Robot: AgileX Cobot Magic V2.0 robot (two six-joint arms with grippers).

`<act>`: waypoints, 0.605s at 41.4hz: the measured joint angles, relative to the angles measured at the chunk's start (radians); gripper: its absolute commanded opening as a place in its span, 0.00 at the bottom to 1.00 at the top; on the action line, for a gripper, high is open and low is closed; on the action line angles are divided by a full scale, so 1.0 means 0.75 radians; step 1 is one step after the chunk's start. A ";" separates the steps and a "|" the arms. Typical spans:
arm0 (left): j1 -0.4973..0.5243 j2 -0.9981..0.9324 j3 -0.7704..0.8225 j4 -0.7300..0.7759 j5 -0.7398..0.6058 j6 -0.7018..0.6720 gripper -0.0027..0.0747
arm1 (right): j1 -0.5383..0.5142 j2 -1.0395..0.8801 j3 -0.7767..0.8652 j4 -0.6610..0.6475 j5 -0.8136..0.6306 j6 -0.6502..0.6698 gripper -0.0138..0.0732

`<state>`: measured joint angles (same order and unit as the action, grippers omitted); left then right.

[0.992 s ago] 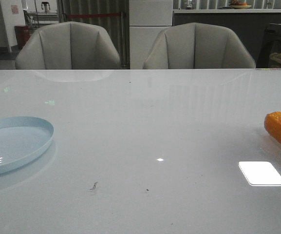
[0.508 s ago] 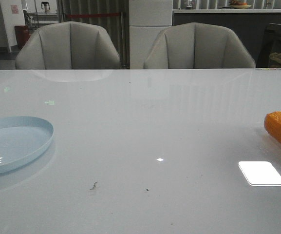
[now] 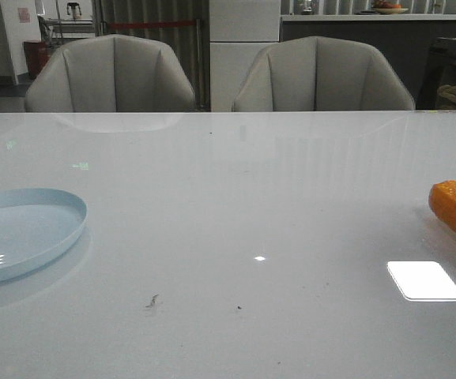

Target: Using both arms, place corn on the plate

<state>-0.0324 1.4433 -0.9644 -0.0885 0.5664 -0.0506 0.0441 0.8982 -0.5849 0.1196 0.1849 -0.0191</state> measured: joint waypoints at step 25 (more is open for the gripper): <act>0.186 0.483 -0.174 -0.059 0.141 -0.027 0.67 | 0.003 0.000 -0.002 0.127 0.198 0.000 0.77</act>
<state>0.1070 1.8057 -1.0947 -0.1331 0.6718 -0.0705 0.0463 0.8982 -0.5865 0.2149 0.3337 -0.0191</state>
